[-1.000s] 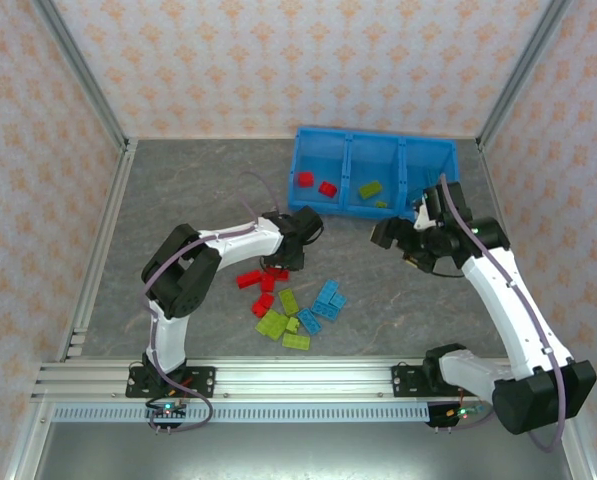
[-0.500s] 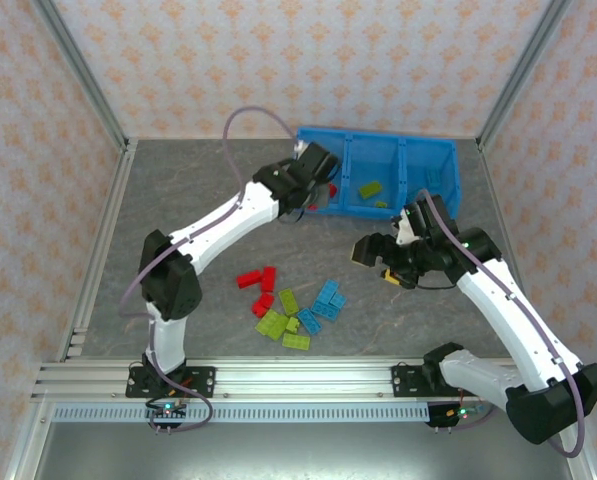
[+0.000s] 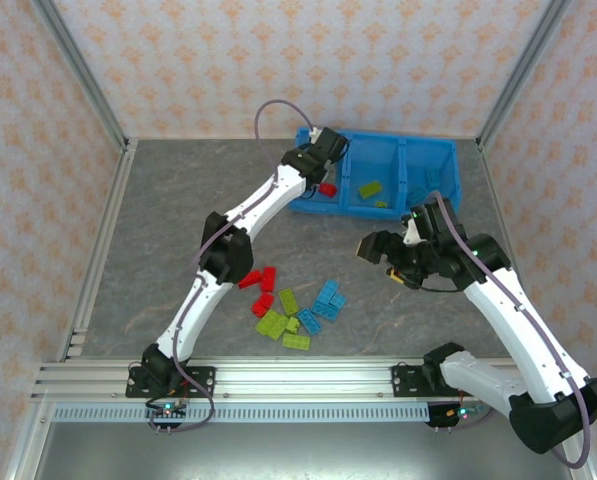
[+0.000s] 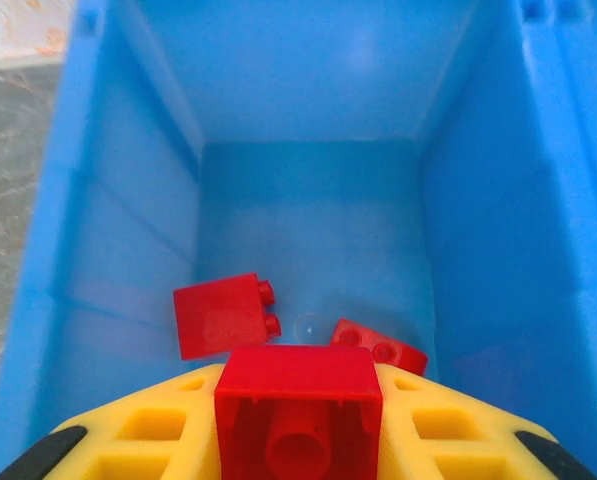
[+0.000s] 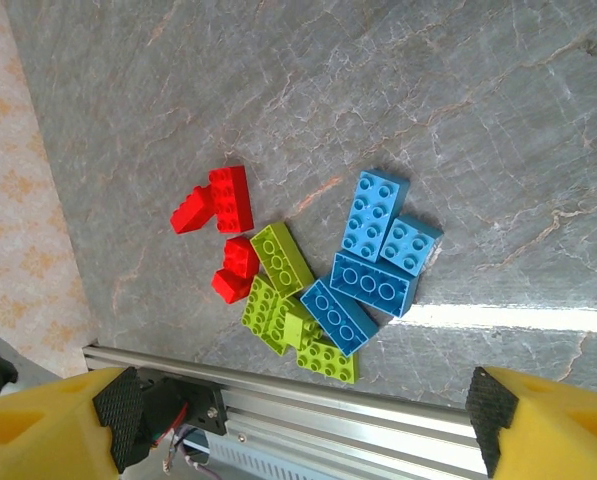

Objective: Sort the legos into containers by color

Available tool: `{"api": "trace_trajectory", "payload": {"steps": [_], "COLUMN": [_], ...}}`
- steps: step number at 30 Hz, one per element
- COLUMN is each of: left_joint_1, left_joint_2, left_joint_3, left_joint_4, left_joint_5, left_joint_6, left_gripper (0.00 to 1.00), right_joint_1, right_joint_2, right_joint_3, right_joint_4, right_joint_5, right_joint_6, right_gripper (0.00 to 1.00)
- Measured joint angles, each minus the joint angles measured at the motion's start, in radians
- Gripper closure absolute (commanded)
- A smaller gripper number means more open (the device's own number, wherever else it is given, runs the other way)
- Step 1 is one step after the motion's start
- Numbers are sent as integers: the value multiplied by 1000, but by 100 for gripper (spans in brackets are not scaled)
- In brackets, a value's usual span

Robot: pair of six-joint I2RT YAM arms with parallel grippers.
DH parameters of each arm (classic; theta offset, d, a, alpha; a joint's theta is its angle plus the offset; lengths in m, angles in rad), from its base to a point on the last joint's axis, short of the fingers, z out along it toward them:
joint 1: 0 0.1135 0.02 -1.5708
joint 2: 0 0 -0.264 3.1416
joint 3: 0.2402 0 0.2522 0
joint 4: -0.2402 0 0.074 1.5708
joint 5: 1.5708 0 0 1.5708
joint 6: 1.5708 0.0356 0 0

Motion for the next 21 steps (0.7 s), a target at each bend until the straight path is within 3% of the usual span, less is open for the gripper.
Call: {"api": "trace_trajectory", "payload": {"steps": [5, 10, 17, 21], "left_joint_1": [-6, -8, -10, -25], "left_joint_2": [-17, -138, -425, -709], "left_joint_3": [3, -76, -264, -572], "left_joint_4": [-2, 1, 21, 109], "left_joint_5": [16, 29, 50, 93], "left_joint_6": [17, 21, 29, 71], "left_gripper": [58, 37, 42, 41], "right_joint_1": [2, 2, 13, 74], "right_joint_2": [0, 5, 58, 93], "right_joint_3": [0, -2, -3, -9], "right_joint_4": [1, 25, 55, 69], "right_joint_5": [12, 14, 15, 52], "right_joint_6": [10, 22, 29, 56], "right_gripper": [13, 13, 13, 16]}}
